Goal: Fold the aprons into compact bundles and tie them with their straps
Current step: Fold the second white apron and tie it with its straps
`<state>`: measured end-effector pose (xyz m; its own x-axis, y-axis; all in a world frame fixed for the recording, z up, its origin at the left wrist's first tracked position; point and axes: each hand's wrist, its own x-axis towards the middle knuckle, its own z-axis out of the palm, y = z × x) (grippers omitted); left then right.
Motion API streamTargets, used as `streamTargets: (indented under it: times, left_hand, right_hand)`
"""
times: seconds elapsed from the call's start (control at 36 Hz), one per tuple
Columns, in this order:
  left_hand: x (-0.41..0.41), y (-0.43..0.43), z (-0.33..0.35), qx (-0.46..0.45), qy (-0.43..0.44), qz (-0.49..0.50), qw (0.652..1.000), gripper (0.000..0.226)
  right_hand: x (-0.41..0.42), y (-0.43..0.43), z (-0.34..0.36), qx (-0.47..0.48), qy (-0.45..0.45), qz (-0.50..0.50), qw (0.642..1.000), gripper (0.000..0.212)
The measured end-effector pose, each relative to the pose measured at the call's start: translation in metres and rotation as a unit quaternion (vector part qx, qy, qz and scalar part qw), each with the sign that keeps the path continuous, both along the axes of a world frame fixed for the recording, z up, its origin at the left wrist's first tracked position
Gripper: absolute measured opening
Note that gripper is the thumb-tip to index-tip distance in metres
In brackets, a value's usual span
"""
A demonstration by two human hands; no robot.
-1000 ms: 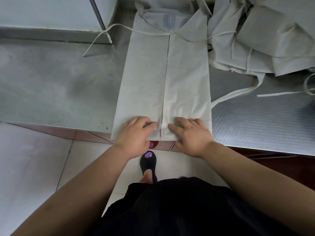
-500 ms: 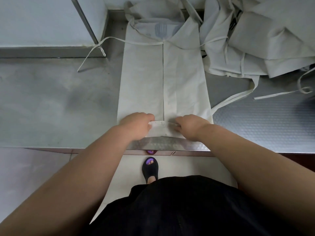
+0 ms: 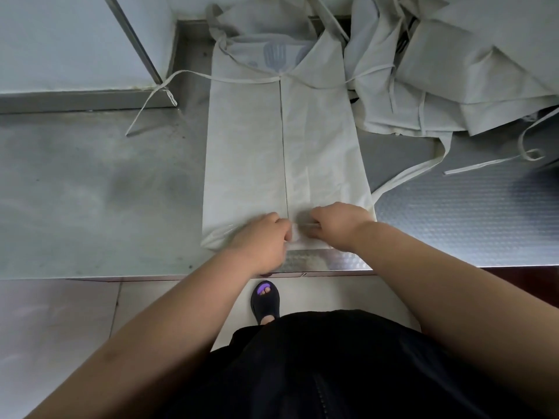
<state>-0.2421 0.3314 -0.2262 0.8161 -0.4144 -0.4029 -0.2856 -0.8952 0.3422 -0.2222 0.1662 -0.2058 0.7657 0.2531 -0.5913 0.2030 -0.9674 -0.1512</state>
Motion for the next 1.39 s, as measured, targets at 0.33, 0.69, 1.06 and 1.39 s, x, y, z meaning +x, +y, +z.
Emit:
streamTargets:
  times: [0.33, 0.69, 1.06, 1.39]
  left_hand:
    - [-0.018, -0.011, -0.016, -0.046, -0.052, 0.164, 0.984, 0.026]
    - [-0.022, -0.015, -0.019, -0.06, -0.055, 0.218, 0.973, 0.026]
    - [-0.035, 0.025, -0.016, -0.104, -0.099, 0.205, 0.968, 0.028]
    - [-0.041, 0.059, -0.009, 0.039, -0.141, 0.274, 0.951, 0.046]
  right_hand:
    - [-0.008, -0.063, -0.004, 0.111, 0.022, -0.163, 0.98, 0.008]
    - [-0.027, -0.058, -0.015, -0.04, -0.214, -0.075, 0.973, 0.034]
    - [-0.015, 0.011, -0.024, 0.153, 0.014, -0.034, 0.988, 0.015]
    - [-0.012, 0.013, -0.023, 0.123, 0.012, -0.03, 0.992, 0.03]
